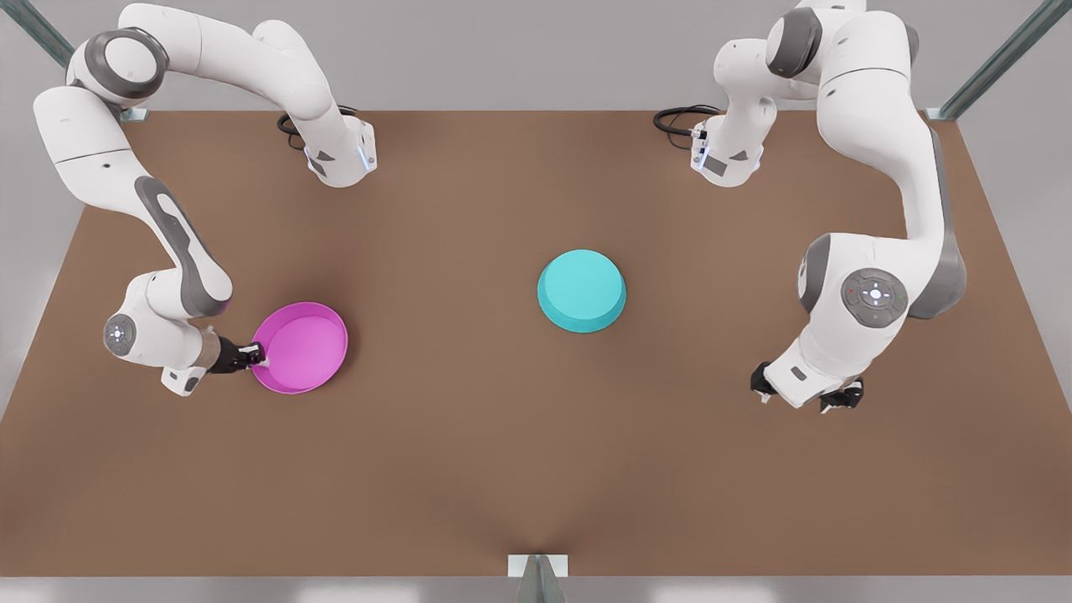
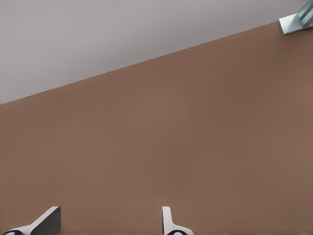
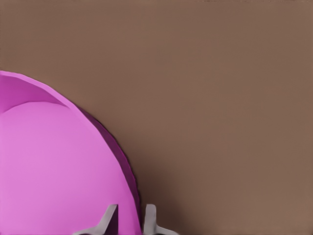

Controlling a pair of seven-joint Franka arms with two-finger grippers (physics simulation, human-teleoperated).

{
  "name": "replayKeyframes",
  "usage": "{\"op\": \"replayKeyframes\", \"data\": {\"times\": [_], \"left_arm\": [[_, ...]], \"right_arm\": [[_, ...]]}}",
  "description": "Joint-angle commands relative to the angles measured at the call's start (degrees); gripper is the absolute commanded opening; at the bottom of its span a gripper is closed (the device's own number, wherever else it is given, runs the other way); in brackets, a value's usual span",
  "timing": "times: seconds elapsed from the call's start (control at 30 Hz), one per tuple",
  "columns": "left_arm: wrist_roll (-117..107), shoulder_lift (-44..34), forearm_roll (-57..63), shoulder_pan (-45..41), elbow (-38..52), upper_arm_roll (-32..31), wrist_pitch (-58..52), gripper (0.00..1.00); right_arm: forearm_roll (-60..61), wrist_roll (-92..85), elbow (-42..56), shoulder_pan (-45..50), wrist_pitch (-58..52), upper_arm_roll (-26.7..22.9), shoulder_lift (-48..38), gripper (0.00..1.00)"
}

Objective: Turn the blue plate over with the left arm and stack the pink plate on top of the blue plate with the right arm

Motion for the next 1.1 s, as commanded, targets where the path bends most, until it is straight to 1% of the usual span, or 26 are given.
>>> {"op": "replayKeyframes", "data": {"times": [0.0,0.6,0.63,0.67,0.73,0.9,1.07], "left_arm": [[0.0,0.0,-0.06,0.02,0.0,0.0,0.0,1.0],[0.0,0.08,0.29,-0.15,0.17,-0.18,0.18,1.0],[0.0,0.0,0.2,-0.24,0.17,-0.26,0.18,1.0],[0.0,-0.09,0.11,-0.24,0.17,-0.18,0.09,1.0],[-0.62,-0.27,0.29,-0.85,0.26,-0.26,0.0,1.0],[-0.79,-0.09,0.02,-0.94,0.0,-0.26,0.0,1.0],[-0.53,2.81,-0.15,-0.24,-0.18,-0.18,2.2,1.0]], "right_arm": [[-0.05,0.0,0.0,-0.1,-0.1,0.01,0.0,0.35],[-1.81,0.09,-1.23,-0.63,-0.46,0.72,0.52,0.35],[-1.81,0.09,-1.23,-0.89,-0.54,0.72,0.52,0.32],[-1.81,0.09,-1.23,-0.98,-0.63,0.72,0.52,0.27],[-1.81,0.09,-1.32,-0.98,-0.72,0.72,0.52,0.21],[-1.81,0.18,-1.58,-0.98,-0.81,0.72,0.44,0.21],[-1.81,1.4,-1.58,-1.07,-1.25,0.98,0.26,0.21]]}}
